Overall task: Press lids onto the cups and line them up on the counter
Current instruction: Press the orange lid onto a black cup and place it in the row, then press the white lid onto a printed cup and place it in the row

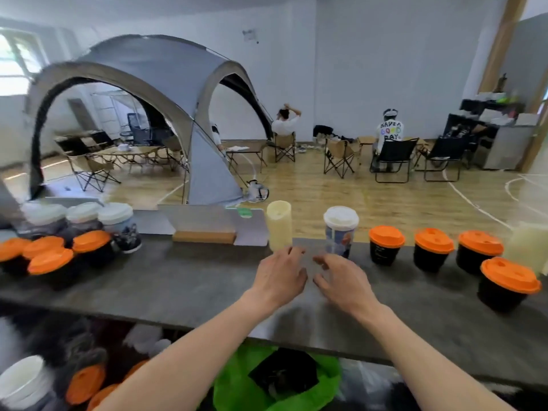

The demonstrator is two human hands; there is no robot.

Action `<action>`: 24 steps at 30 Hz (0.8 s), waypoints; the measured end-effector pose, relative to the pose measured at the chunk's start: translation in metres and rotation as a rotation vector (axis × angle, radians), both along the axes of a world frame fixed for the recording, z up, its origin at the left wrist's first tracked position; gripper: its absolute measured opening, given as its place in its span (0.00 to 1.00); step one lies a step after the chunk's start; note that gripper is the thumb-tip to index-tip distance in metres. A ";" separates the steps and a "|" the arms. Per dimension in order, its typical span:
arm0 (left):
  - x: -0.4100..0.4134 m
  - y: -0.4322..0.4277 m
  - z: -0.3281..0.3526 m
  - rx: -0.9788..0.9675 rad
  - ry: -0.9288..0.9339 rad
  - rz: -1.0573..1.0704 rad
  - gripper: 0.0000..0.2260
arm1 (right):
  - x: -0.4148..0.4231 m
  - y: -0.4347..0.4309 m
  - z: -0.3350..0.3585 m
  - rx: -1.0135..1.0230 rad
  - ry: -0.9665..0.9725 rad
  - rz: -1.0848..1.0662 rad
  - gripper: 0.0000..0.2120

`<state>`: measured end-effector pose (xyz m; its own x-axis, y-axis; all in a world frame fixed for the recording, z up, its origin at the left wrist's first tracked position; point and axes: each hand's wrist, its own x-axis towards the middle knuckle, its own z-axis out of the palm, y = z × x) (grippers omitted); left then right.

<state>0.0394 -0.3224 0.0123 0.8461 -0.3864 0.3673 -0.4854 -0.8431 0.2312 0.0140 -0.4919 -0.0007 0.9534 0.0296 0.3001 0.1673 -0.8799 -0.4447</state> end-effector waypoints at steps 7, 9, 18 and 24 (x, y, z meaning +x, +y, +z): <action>0.005 0.202 0.000 0.038 0.002 0.175 0.21 | 0.039 0.192 -0.005 0.052 -0.040 0.165 0.21; 0.010 0.251 0.003 0.042 -0.008 0.202 0.22 | 0.048 0.243 -0.004 0.079 -0.056 0.200 0.21; 0.031 0.387 0.007 0.010 0.005 0.320 0.21 | 0.086 0.381 0.001 0.092 -0.016 0.319 0.22; 0.057 0.443 0.010 -0.047 -0.058 0.426 0.21 | 0.121 0.426 0.008 0.091 -0.023 0.377 0.26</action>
